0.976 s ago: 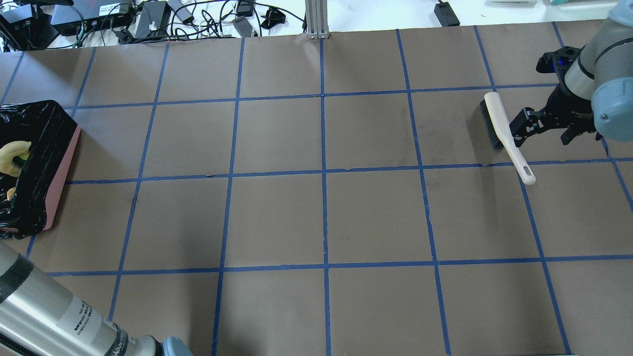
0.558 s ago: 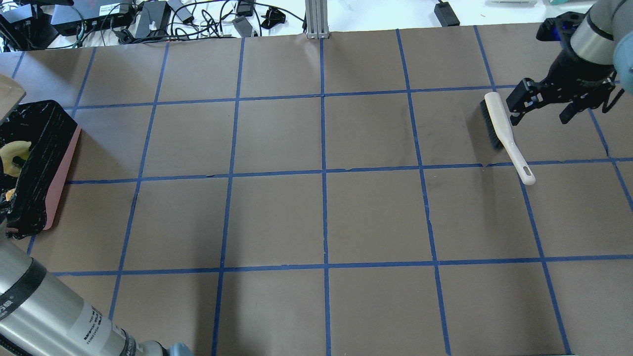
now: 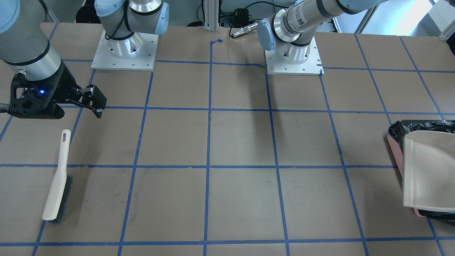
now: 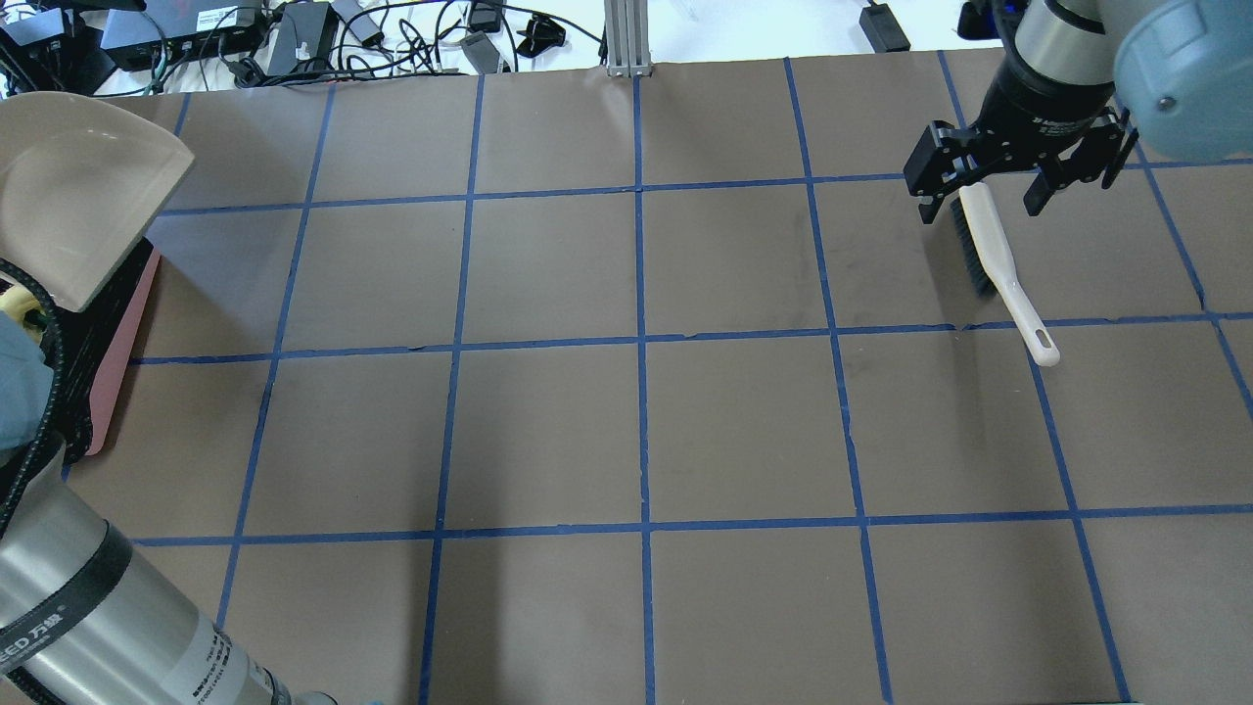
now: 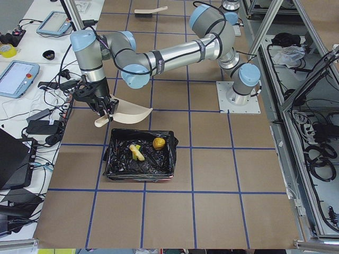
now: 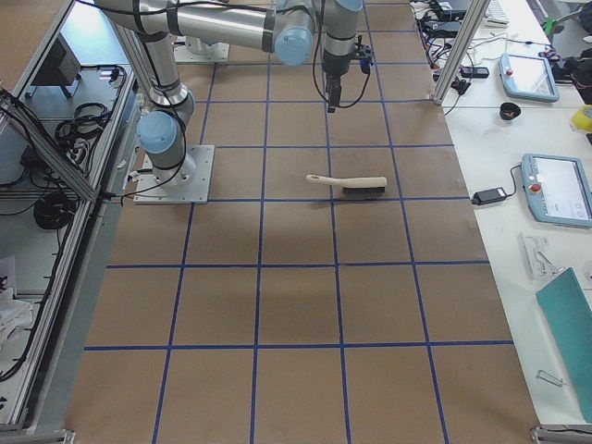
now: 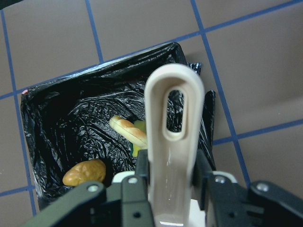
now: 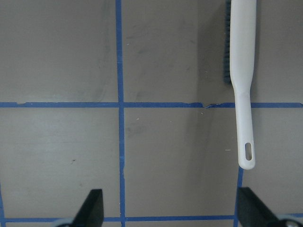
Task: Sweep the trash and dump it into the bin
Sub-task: 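Bring the empty dustpan back onto the table with the left gripper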
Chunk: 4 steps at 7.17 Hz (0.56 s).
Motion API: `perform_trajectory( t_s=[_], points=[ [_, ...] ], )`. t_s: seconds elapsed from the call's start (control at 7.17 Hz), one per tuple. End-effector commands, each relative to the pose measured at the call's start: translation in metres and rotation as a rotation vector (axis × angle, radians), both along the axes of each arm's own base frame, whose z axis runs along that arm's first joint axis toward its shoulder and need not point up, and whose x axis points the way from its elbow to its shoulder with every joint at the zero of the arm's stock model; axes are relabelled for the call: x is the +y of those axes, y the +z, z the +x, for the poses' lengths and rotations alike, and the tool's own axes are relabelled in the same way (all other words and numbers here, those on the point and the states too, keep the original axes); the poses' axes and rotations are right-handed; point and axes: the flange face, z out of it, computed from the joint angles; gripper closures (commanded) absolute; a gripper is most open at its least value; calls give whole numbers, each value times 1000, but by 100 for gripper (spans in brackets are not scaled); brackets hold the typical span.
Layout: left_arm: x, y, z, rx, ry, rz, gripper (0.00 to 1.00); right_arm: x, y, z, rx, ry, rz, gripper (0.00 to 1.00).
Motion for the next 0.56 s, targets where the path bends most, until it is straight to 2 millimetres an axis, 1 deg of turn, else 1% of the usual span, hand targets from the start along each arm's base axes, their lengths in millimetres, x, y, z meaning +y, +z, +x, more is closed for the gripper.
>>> perform_trajectory(
  t_s=[0.0,0.14,0.28,0.42],
  points=[
    [-24,-35,-65,159,-14,11,100,6,7,27,2,13,-2,0],
    [-29,-65,-82,190,50,44,100,11,5,46,3,-13,12,0],
    [-39,-100,-100,200,112,72,100,16,4,65,4,17,13,0],
    [-45,-111,-112,217,202,53,100,19,4,78,-10,40,12,0]
  ],
)
